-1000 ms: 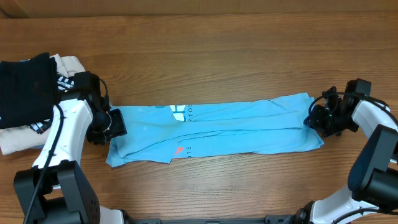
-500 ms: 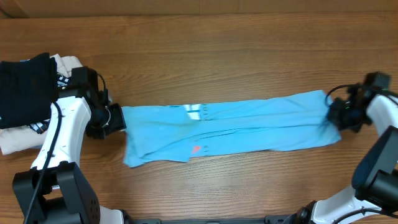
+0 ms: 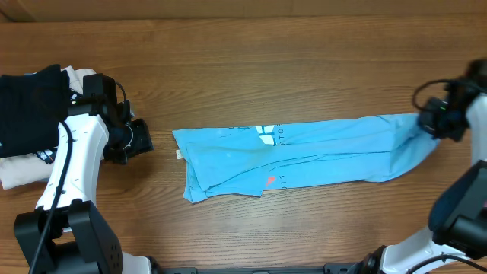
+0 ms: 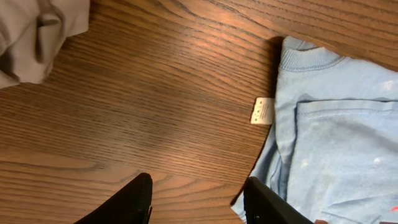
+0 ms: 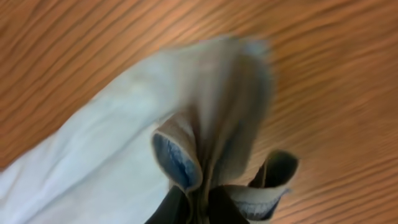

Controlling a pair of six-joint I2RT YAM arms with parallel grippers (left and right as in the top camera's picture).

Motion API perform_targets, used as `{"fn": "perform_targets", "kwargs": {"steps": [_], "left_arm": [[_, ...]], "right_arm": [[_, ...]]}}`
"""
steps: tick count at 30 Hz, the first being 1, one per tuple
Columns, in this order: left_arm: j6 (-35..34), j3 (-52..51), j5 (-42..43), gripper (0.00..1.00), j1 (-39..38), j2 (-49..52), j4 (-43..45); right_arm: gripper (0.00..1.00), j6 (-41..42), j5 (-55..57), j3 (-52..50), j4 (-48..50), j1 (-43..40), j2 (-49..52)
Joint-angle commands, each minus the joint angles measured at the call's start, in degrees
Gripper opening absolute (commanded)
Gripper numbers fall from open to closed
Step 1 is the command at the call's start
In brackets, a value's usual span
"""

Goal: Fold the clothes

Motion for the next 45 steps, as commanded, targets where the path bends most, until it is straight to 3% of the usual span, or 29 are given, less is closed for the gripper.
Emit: {"fn": "perform_targets", "kwargs": {"steps": [1, 9, 20, 29, 45], "left_arm": [[1.27, 1.27, 1.79, 0.5, -0.11, -0.55, -0.02], [1.29, 1.27, 1.79, 0.51, -0.13, -0.55, -0.04], [1.29, 1.27, 1.79, 0.5, -0.13, -0.55, -0.35], [1.31, 1.27, 1.79, 0.5, -0.13, -0.55, -0.87], [1.33, 1.27, 1.77, 0.5, -0.11, -0.55, -1.03]], "right_arm": [[0.09, -0.63, -0.02, 1.46, -2.14, 7.69, 0.22], [0.1, 2.91, 0.11, 1.44, -9.03, 26.49, 0.24], [0.12, 7.1, -1.73, 1.4, -9.25, 41.03, 0.24], [0.16, 7.37, -1.9, 1.4, -7.52, 46.86, 0.26], [0.21, 7.08, -6.51, 1.4, -8.44, 47.25, 0.31]]}}
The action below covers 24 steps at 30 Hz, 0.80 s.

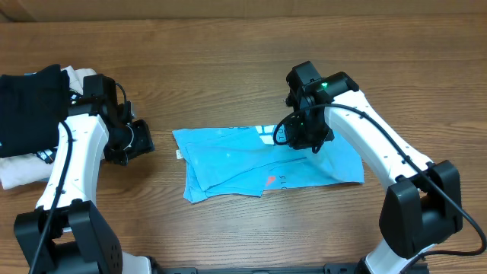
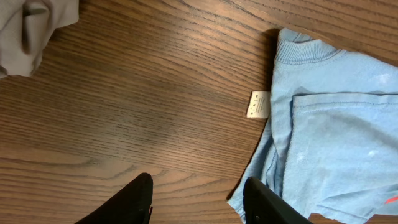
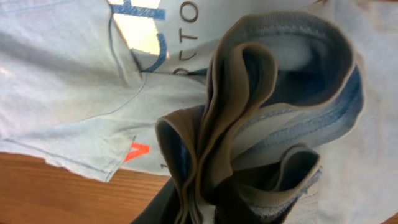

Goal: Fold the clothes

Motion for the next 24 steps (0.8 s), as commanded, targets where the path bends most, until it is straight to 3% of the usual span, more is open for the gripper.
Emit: {"fn": "perform_targets", "kwargs": {"steps": [1, 5, 6, 11, 17, 24], "left_arm": [[1.31, 1.25, 0.87, 0.5, -0.11, -0.55, -0.13], [1.31, 1.25, 0.87, 0.5, -0.11, -0.55, -0.11], [1.31, 1.25, 0.87, 0.51, -0.11, -0.55, -0.11], [1.31, 1.25, 0.87, 0.51, -0.11, -0.55, -0.24], [1.31, 1.25, 0.87, 0.51, -0.11, -0.55, -0.24], [1.31, 1.22, 0.87, 0.51, -0.11, -0.55, -0.35]], "right_arm": [[0.23, -0.42, -4.17, 1.29, -0.52, 0.28, 0.31], [0.31, -4.55, -10.56, 1.29, -1.01, 0.28, 0.31], [0.4, -6.16, -11.37, 1.29, -1.03, 0.28, 0.31], [0.4, -6.56, -4.94, 1.29, 0.04, 0.26, 0.28], [0.39, 6.38, 13.44, 1.27, 0.5, 0.09, 0.31], [0.36, 12.83, 14.84, 0.63, 2.08, -2.6, 2.45]]}}
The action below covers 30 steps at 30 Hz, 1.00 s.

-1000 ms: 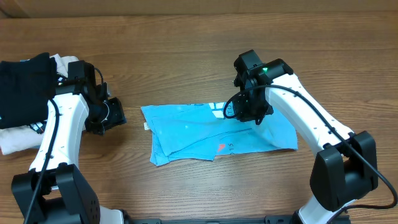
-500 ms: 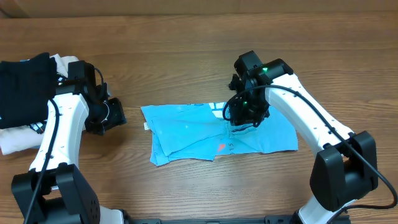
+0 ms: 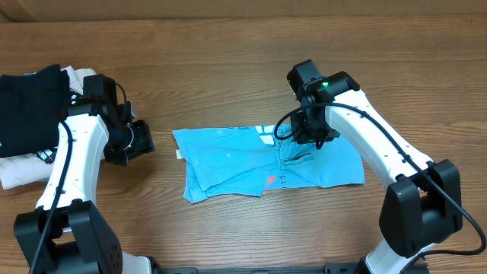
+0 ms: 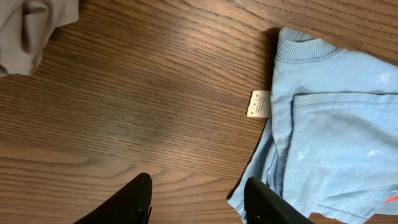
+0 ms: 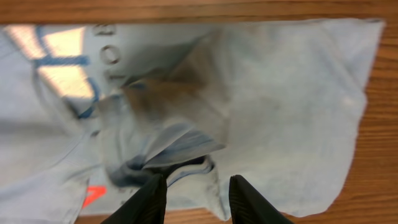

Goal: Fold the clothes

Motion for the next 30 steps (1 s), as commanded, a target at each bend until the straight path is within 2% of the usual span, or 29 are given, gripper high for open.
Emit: {"fn": "perform_targets", "kwargs": {"steps": [1, 9, 13, 20, 24, 30], "left_arm": [[1.31, 1.25, 0.87, 0.51, -0.11, -0.55, -0.24], [1.31, 1.22, 0.85, 0.52, -0.13, -0.55, -0.42], [1.31, 1.22, 0.85, 0.52, -0.11, -0.55, -0.44], [1.31, 1.25, 0.85, 0.51, -0.11, -0.55, -0.46], [1.31, 1.25, 0.85, 0.52, -0.11, -0.55, -0.46], [1.33, 1.22, 0.85, 0.51, -0.11, -0.55, -0.61]], "right_arm": [[0.36, 6.01, 3.41, 0.22, 0.7, -2.29, 2.29], [0.36, 8.26, 4.57, -3.39, 3.89, -6.93, 5.6], [0.35, 5.11, 2.91, -3.39, 4.74, -7.43, 7.91], [0.35, -0.28, -4.83, -3.41, 5.64, -5.9, 10.67], [0.35, -8.15, -16.06, -3.39, 9.99, -3.76, 10.75], [0.36, -9.01, -20.83, -3.39, 16.76, -1.16, 10.75]]}}
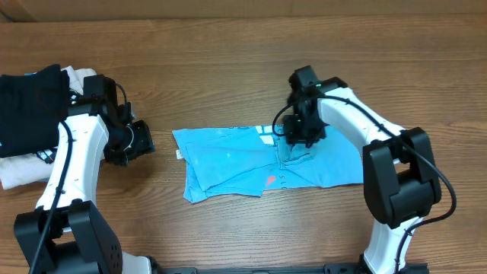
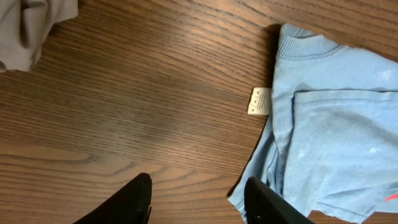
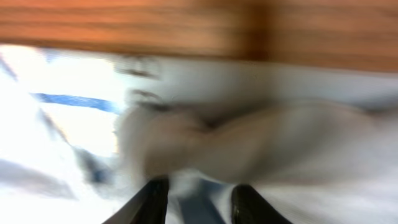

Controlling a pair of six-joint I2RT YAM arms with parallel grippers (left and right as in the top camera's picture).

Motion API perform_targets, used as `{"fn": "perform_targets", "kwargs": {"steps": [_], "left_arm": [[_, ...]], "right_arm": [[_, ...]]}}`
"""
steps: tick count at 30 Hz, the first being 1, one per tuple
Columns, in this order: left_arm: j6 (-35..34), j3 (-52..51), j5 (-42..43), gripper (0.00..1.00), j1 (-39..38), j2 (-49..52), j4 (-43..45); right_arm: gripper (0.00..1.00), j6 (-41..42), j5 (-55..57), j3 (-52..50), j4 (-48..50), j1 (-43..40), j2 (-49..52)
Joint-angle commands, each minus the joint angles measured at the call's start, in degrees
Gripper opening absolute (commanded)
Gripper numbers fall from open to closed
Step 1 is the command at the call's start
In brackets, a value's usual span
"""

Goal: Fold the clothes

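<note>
A light blue shirt [image 1: 228,164] lies in the middle of the table, folded over itself, with a rumpled bunch [image 1: 295,156] on top near its middle. My right gripper [image 1: 299,141] is low over that bunch, open; the blurred right wrist view shows its fingers [image 3: 152,199] apart with blue cloth [image 3: 205,186] between them. My left gripper [image 1: 144,141] hangs open over bare wood just left of the shirt. The left wrist view shows the shirt's collar [image 2: 305,46] and white label [image 2: 259,101] beyond its fingertips [image 2: 134,199].
A pile of clothes sits at the far left: a black garment [image 1: 30,99] on top of pale ones [image 1: 19,171]. A grey cloth corner [image 2: 28,25] shows at the upper left of the left wrist view. Bare wood table [image 1: 228,61] surrounds the shirt.
My right gripper, still open, is now closer down on the bunched cloth and its wrist has turned. The shirt and the left gripper have not moved.
The shirt first lay stretched long, my right gripper shut on its end at the table's right side. Then that end was over the shirt's middle, still held. Then the gripper was open and the end lay bunched on the shirt. Now it is low over the bunch.
</note>
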Motion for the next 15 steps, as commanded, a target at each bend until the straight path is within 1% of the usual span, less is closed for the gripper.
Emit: {"fn": "perform_targets", "kwargs": {"steps": [1, 5, 8, 10, 15], "left_arm": [[1.31, 1.25, 0.83, 0.52, -0.13, -0.55, -0.22], [1.31, 1.25, 0.83, 0.51, -0.11, -0.55, -0.26], [1.33, 1.22, 0.83, 0.51, -0.11, -0.55, -0.44], [1.33, 1.22, 0.83, 0.52, -0.11, -0.55, -0.48], [1.33, 1.22, 0.81, 0.52, -0.11, -0.55, -0.46]], "right_arm": [[0.36, -2.58, -6.01, -0.09, 3.5, 1.79, 0.2], [0.36, -2.99, -6.01, -0.09, 5.46, 2.69, 0.2], [0.36, -5.66, -6.4, 0.09, 3.93, 2.73, 0.0], [0.36, -5.73, -5.92, 0.81, 2.12, 2.56, -0.59], [0.37, -5.73, -2.84, 2.95, 0.37, 2.12, -6.01]]}}
